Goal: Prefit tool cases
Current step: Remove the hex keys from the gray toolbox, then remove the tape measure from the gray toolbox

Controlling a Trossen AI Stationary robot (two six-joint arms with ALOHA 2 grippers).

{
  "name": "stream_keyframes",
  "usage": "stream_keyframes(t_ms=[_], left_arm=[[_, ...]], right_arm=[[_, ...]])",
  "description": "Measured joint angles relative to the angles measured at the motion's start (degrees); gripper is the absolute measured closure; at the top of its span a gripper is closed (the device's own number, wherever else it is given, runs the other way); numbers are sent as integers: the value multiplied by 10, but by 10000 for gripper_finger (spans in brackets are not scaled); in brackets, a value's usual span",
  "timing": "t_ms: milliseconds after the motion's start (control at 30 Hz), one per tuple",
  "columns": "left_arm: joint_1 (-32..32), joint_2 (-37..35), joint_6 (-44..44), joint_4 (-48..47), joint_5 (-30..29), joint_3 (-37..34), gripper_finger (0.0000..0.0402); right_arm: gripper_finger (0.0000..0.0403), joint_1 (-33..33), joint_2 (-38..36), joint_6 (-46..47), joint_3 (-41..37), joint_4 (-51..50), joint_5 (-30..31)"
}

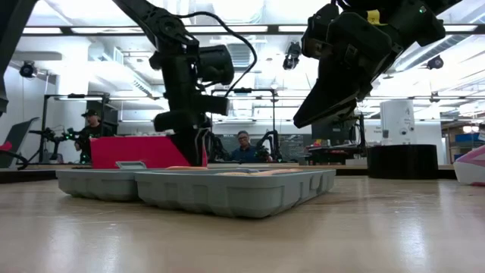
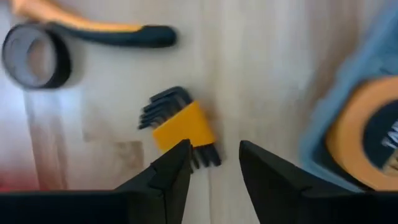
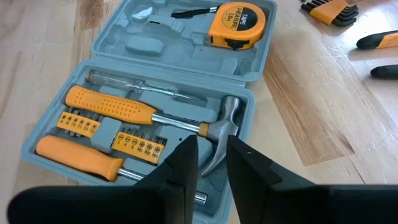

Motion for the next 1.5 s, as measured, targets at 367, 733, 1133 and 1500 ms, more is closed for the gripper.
stream_keyframes(t_ms=[367, 733, 1133, 1500], left_arm=[[-26, 2, 197, 2, -25, -5, 253], [-23, 44, 236, 4, -82, -6, 280], [-21, 56, 232, 112, -145, -7, 279], [-26, 43, 197, 107, -193, -7, 283]], right_arm=[[342, 0, 0, 1, 0, 0, 0], [340, 0, 0, 2, 0, 3, 0], [345, 0, 0, 2, 0, 7, 0], [344, 1, 0, 6, 0, 5, 0]])
